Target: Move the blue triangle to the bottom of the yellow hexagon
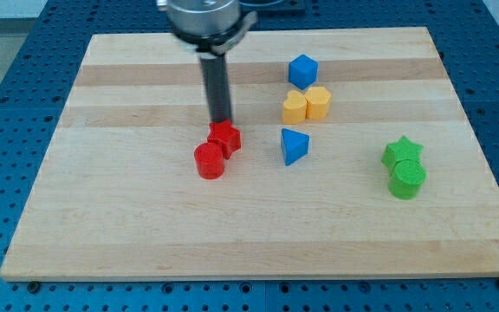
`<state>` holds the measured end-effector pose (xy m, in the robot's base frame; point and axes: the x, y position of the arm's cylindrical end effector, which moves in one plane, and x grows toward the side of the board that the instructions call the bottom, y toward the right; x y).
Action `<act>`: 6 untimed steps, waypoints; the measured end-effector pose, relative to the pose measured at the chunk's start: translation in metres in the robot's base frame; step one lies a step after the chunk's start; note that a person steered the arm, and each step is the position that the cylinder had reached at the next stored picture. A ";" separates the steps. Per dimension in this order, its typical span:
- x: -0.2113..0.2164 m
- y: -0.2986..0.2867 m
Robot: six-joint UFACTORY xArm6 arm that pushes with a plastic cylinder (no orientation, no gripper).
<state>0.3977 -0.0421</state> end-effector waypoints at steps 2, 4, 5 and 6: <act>0.031 0.040; 0.061 0.037; 0.080 0.042; 0.072 0.087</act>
